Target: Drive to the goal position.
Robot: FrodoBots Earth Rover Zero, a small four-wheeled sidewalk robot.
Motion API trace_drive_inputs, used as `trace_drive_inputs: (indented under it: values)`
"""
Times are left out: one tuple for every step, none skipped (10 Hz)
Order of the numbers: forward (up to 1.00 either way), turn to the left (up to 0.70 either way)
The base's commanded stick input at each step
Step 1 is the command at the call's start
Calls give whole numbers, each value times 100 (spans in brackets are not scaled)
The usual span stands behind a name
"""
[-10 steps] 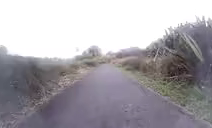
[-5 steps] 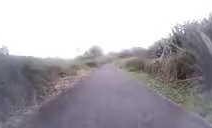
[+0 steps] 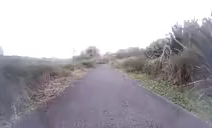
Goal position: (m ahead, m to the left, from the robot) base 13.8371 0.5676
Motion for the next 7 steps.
trace_drive_inputs:
  values:
    - [70, 0]
    - [70, 0]
    - [70, 0]
    - [70, 0]
    - [70, 0]
    - [70, 0]
    - [70, 0]
